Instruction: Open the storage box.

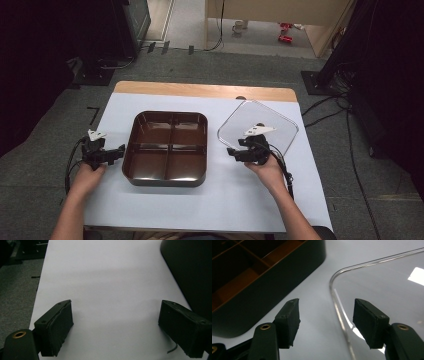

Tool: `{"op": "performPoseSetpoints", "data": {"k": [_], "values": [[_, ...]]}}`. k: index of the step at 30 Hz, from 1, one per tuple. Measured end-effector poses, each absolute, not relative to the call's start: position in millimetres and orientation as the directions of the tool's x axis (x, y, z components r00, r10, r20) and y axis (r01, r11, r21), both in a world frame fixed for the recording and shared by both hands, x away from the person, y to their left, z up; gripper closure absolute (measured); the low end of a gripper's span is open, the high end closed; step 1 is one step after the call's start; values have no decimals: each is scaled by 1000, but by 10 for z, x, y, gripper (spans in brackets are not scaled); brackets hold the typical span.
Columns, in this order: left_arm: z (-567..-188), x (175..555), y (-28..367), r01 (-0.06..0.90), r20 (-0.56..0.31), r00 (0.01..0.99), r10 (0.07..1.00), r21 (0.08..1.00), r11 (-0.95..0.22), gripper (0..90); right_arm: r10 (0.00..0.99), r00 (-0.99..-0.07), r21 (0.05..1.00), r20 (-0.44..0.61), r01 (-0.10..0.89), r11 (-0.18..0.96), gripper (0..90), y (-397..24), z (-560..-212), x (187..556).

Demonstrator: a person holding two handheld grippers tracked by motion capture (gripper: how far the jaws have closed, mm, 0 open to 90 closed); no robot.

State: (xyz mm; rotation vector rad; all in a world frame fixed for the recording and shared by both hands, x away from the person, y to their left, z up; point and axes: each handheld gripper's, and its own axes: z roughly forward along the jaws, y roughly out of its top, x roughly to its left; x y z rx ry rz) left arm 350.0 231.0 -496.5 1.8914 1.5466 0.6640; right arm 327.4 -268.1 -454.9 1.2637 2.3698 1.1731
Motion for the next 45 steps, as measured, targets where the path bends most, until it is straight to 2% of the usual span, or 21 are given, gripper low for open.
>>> {"op": "performPoseSetpoints", "data": {"k": [14,21,27,29,30,32,33,45], "values": [[-4964,3500,2310,681,6,196,981,719,-141,122,728,-668,712,157,587,385,380,-2380,-4789,3205],[-4964,3500,2311,681,6,196,981,719,-141,122,735,-660,707,152,593,386,379,-2295,-4886,3180],[-4965,3500,2311,681,6,196,981,719,-141,122,741,-664,716,104,567,407,375,-2260,-4950,3134],[-4965,3500,2310,680,6,196,981,719,-141,121,749,-654,727,106,565,390,348,-2247,-4968,3110],[-4964,3500,2310,681,6,196,981,719,-141,121,753,-653,748,81,540,387,319,-2228,-5005,3066],[-4965,3499,2311,680,7,196,981,719,-141,121,755,-653,755,62,525,393,318,-2213,-5022,3042],[-4965,3500,2311,680,7,196,981,719,-141,121,755,-655,751,14,505,425,322,-2175,-5022,3017],[-4965,3500,2310,680,7,196,981,719,-141,122,753,-658,752,20,506,422,324,-2179,-5024,3020]]}}
